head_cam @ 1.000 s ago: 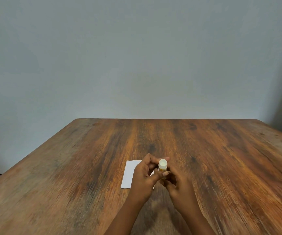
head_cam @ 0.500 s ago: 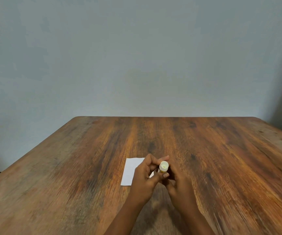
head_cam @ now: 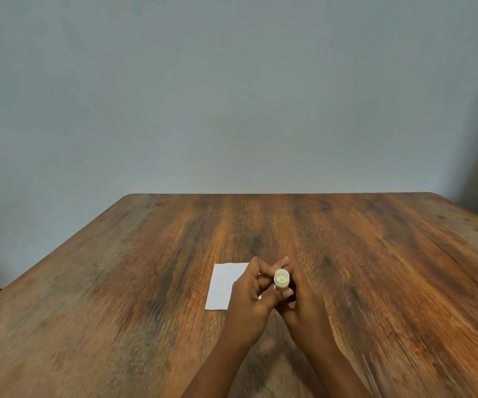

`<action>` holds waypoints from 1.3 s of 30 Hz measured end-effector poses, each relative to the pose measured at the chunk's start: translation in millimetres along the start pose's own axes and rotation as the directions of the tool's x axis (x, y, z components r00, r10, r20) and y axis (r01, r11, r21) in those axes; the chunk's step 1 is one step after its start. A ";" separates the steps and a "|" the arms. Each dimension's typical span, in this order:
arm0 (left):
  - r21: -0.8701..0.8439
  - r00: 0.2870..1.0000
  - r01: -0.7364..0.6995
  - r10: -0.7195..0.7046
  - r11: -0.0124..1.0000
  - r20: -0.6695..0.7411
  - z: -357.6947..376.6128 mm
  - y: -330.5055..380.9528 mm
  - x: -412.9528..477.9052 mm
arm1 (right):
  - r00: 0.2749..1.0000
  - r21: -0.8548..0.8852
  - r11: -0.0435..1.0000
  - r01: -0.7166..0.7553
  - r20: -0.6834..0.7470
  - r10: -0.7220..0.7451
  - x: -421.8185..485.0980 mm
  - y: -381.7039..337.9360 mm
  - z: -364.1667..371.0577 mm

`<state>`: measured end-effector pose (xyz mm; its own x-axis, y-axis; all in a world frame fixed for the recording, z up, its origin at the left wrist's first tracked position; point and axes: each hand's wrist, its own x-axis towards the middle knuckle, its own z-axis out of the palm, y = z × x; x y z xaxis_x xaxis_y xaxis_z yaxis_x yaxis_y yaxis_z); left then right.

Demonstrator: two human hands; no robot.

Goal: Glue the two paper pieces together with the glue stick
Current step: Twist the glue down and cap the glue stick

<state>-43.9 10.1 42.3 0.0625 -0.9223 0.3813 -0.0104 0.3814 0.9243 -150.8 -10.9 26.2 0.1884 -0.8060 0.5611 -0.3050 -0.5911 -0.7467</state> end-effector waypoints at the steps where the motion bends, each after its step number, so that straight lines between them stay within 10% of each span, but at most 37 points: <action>1: 0.000 1.000 0.002 -0.002 1.000 0.000 0.7 -0.6 -0.1 | 1.000 -0.020 1.000 0.007 0.001 -0.007 0.5 1.3 0.7; 9: 0.024 0.994 0.037 -0.034 0.999 -0.106 -3.9 -2.6 5.2 | 0.964 -0.248 0.969 -0.019 0.251 0.083 8.3 17.7 -18.0; 16: 0.159 0.987 0.104 -0.083 0.982 -0.136 -5.0 -10.7 -1.5 | 0.822 -0.722 0.691 0.030 0.411 0.393 26.1 34.2 -35.1; 22: 0.187 0.986 0.125 -0.102 0.974 -0.130 -6.6 -8.7 -3.0 | 0.884 -0.768 0.641 0.010 0.306 0.353 19.3 40.2 -30.8; 25: 0.218 0.987 0.122 -0.096 0.968 -0.125 -8.0 -7.9 -2.7 | 0.928 -0.597 0.782 -0.177 0.163 0.334 21.0 36.6 -32.1; 28: 0.258 0.989 0.116 -0.086 0.959 -0.124 -8.6 -7.4 -1.9 | 0.925 -0.069 0.933 -0.354 0.124 0.360 24.4 25.5 -37.0; 33: 0.294 0.990 0.098 -0.062 0.951 -0.129 -8.5 -5.9 -2.9 | 0.914 0.596 0.695 -0.402 0.223 0.338 22.0 9.4 -45.7; 39: 0.308 0.993 0.081 -0.049 0.948 -0.110 -5.5 -2.7 -4.9 | 0.926 0.675 0.638 -0.371 0.212 0.314 19.0 11.1 -46.5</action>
<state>-38.7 13.9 37.9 0.1724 -0.9276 0.3315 -0.3123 0.2678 0.9115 -194.0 -31.3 45.2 0.2768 -0.9379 0.2092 0.3655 -0.0986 -0.9256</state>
